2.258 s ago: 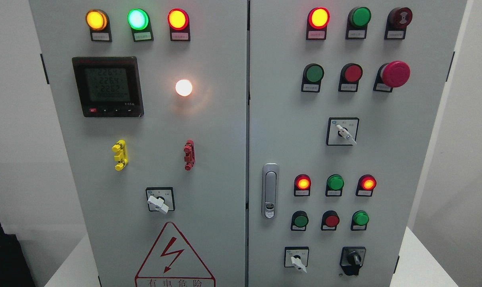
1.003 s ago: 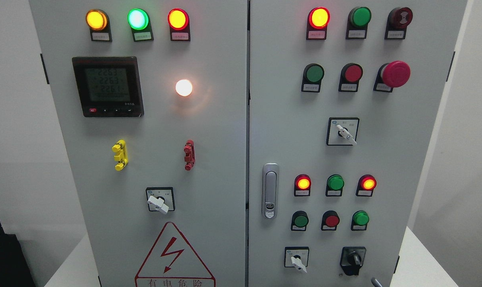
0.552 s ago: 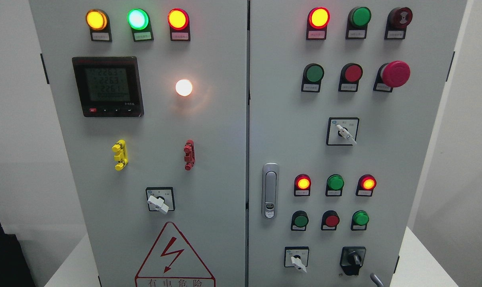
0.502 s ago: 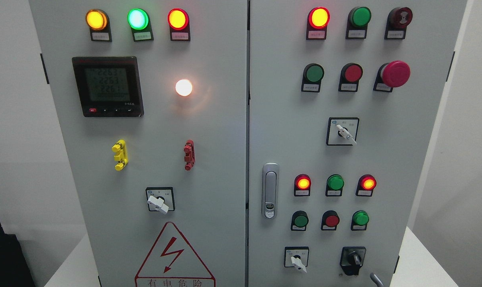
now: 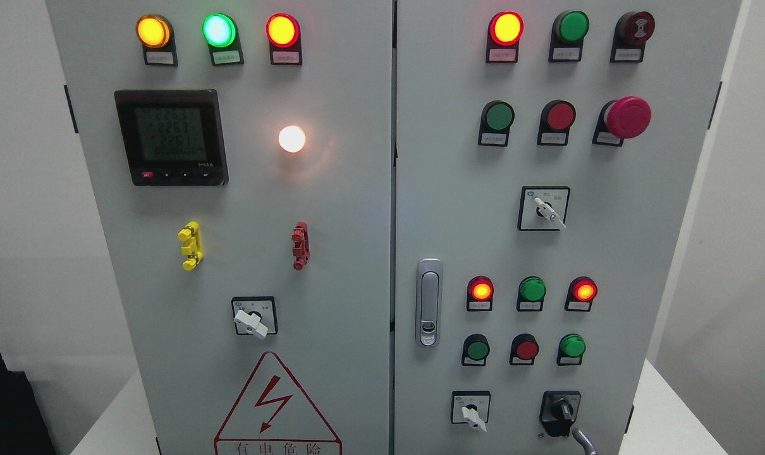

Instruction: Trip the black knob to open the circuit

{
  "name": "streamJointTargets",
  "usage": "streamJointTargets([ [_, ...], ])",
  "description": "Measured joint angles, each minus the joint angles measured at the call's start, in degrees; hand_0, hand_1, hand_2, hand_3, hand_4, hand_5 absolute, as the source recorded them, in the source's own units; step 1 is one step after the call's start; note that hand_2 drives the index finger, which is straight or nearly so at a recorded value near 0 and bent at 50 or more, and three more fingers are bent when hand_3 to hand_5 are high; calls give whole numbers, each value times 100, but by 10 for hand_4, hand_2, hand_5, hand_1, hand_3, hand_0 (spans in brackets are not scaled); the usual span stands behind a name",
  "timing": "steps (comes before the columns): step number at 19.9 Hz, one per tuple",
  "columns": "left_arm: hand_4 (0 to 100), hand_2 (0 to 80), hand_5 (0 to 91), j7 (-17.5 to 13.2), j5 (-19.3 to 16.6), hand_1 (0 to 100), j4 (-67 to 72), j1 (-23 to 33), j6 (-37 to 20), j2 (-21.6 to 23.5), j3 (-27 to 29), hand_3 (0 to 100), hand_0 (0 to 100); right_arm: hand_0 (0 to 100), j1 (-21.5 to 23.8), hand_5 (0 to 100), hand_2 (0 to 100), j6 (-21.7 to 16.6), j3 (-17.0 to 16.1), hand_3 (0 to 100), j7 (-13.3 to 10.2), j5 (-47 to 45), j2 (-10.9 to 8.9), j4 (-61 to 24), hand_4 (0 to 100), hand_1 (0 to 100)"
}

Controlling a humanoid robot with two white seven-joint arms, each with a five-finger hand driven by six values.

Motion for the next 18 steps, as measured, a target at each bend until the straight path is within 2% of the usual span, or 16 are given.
streamJointTargets([
  [18,0,0,0,0,0,389,0,0,0,0,0,0,120,723,-5,954,23,0,224,1000,-49,4,0,-13,1000,858],
])
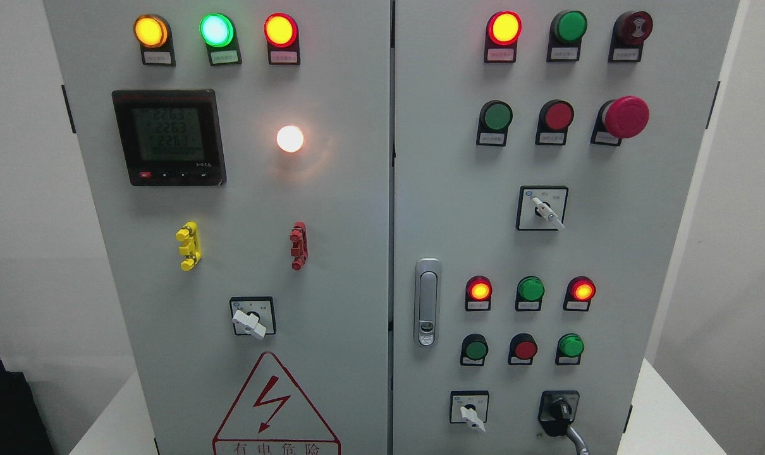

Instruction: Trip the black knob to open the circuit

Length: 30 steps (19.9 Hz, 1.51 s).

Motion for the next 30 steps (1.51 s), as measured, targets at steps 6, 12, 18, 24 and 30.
streamJointTargets([
  [6,0,0,0,0,0,389,0,0,0,0,0,0,120,723,18,954,24,2,81,1000,-52,0,0,-59,1000,858],
  [12,0,0,0,0,0,389,0,0,0,0,0,0,120,723,37,954,25,4,148,1000,-77,-1,0,-85,1000,859],
  [18,0,0,0,0,0,389,0,0,0,0,0,0,120,724,83,954,25,4,194,1000,-84,-1,0,-101,1000,860],
  [24,0,0,0,0,0,389,0,0,0,0,0,0,120,725,87,954,25,4,240,1000,-99,-1,0,-100,1000,860],
  [30,0,0,0,0,0,389,0,0,0,0,0,0,120,725,87,954,25,5,251,1000,-104,-1,0,-100,1000,861],
])
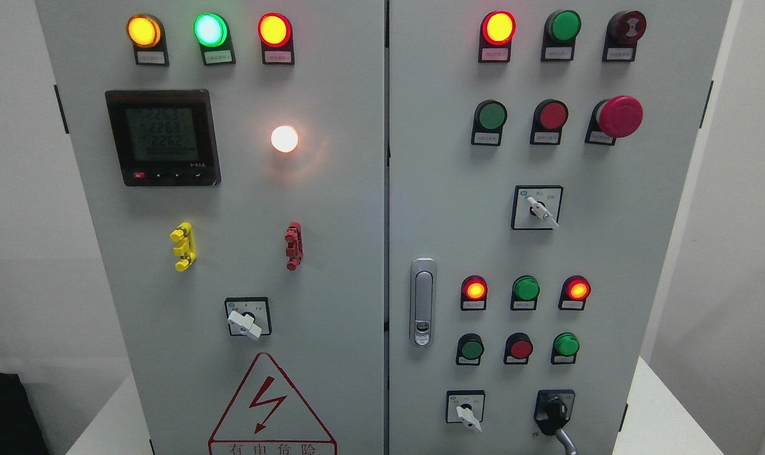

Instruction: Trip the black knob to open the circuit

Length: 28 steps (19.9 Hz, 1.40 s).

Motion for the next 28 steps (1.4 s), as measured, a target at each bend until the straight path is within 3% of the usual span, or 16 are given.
streamJointTargets([
  [28,0,0,0,0,0,389,0,0,0,0,0,0,120,727,-5,955,27,17,59,1000,-16,0,-2,1,1000,857],
])
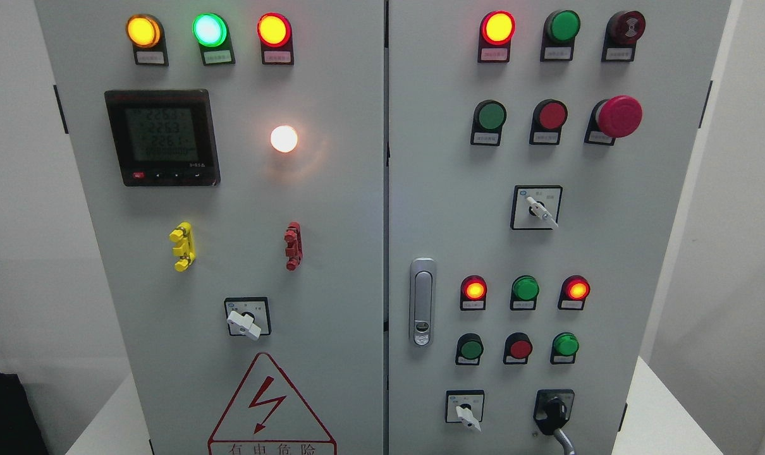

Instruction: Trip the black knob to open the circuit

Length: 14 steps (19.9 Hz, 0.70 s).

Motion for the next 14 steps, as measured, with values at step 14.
streamJointTargets([
  [14,0,0,0,0,0,389,0,0,0,0,0,0,120,727,-29,955,26,23,13,1000,-21,0,0,6,1000,854],
])
